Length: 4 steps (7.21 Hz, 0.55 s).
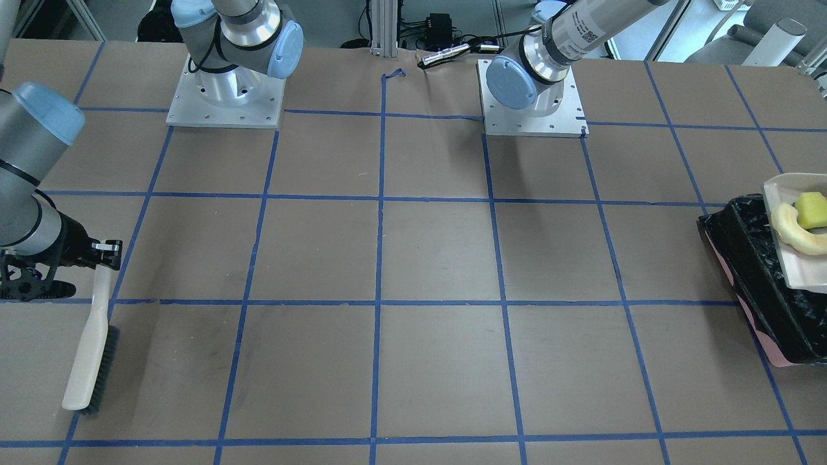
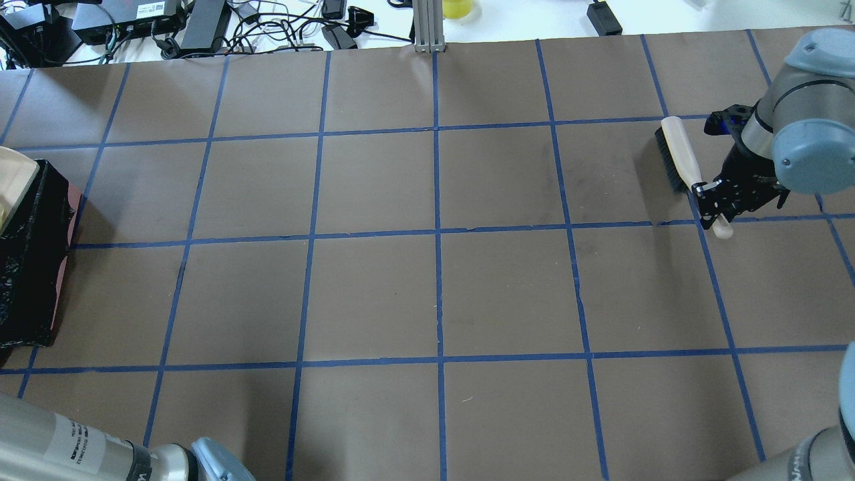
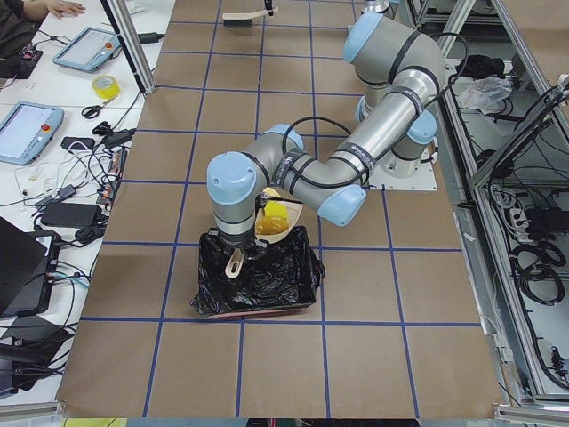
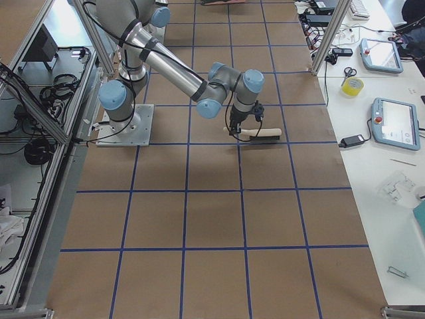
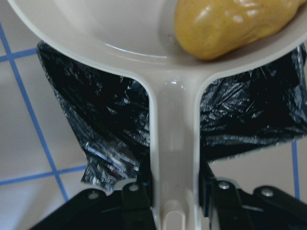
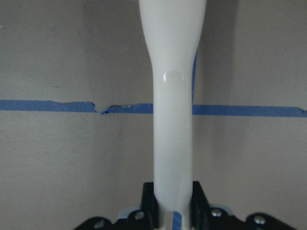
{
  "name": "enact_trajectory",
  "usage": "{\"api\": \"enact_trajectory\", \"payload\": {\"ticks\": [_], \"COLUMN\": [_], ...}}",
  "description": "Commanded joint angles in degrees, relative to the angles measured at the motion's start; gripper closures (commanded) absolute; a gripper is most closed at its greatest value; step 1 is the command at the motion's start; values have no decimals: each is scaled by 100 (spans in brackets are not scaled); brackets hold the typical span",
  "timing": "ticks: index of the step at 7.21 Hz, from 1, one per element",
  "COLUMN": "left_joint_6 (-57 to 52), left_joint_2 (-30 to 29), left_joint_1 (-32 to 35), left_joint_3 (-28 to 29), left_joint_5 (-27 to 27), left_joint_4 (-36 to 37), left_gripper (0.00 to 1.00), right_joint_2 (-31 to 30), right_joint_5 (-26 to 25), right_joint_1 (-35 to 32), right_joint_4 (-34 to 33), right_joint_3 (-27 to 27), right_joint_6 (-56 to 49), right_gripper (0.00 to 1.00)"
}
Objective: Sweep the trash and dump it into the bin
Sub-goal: 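Move the dustpan with the left gripper over the black bin and tip it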
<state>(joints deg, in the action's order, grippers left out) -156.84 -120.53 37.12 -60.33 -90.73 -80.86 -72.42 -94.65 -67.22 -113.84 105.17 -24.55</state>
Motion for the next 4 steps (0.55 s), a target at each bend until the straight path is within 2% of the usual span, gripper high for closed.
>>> {"api": "enact_trajectory", "payload": {"ticks": [1, 2, 3, 4], "left_joint_6": [-345, -390, -417, -574], "left_joint_2": [-382, -497, -498, -463], "left_joint_1": [-222, -232, -232, -232], "left_joint_3": [136, 145, 153, 153], "left_joint_5": [-15, -171, -477, -489], "left_joint_4": [760, 1095, 1124, 1247], "left_gripper": [100, 100, 100, 100], "right_joint_2": [0, 0, 0, 0], "right_joint_5": [-1, -1, -1, -1], "right_joint_1": [7, 7, 7, 7], "right_joint_4": [2, 2, 2, 2], "right_joint_3": [4, 4, 4, 4], "right_joint_6": [29, 47, 47, 56], "right_gripper": [66, 50, 41, 37]}}
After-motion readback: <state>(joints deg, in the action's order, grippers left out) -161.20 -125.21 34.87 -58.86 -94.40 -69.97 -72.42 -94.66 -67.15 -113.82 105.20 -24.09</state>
